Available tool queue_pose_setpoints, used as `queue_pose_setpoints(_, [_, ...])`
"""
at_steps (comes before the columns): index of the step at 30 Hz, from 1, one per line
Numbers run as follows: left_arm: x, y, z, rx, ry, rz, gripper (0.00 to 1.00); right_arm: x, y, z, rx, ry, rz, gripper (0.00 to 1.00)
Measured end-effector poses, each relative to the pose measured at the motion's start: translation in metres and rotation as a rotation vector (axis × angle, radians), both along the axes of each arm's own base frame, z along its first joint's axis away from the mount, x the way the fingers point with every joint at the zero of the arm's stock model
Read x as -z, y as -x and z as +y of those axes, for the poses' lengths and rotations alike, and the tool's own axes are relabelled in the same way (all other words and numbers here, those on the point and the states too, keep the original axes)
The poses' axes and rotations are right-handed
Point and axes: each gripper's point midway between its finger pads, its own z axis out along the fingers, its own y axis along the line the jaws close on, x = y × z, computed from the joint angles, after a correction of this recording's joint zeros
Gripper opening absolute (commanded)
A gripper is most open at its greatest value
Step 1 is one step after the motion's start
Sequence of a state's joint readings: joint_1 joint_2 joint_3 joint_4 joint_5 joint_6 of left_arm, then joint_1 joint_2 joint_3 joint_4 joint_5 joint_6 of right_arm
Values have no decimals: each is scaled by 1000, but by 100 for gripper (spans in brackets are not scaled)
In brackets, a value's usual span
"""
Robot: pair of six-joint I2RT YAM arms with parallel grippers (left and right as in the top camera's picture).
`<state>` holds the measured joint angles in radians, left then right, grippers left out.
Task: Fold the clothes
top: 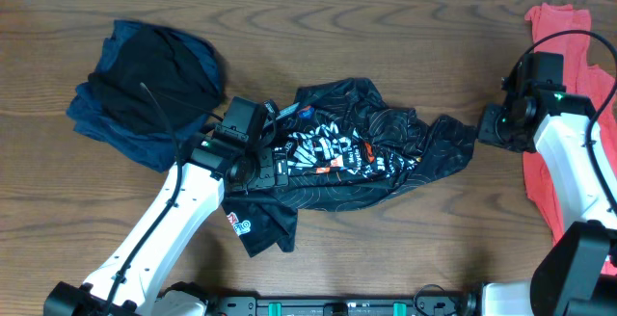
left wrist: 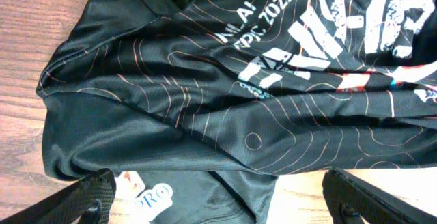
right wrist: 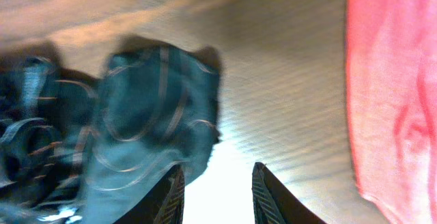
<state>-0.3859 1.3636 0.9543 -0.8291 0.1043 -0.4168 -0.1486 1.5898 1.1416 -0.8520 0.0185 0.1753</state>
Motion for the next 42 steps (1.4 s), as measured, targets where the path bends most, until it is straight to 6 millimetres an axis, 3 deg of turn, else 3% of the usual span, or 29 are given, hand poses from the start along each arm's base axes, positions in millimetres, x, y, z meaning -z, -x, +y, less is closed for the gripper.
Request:
queue_pose_setpoints(9, [0,0,0,0,0,0,98,15,-4,-18,50,50,-8,27])
queue_pose_setpoints(20, [0,0,0,0,0,0,98,73,-11,-4,74,-57,51,30])
queue_pose_setpoints(27, [0,0,0,0,0,0,98,89,-17,12,70,-160,55,31])
queue_pose_setpoints(30, [0,0,0,0,0,0,98,89,-17,15,67,-175,53,26])
queue_pose_setpoints(34, [0,0,0,0,0,0,98,89,-17,17,70,-190,55,1])
queue_pose_setpoints(42, [0,0,0,0,0,0,98,89,-16,18,77,-197,57,1])
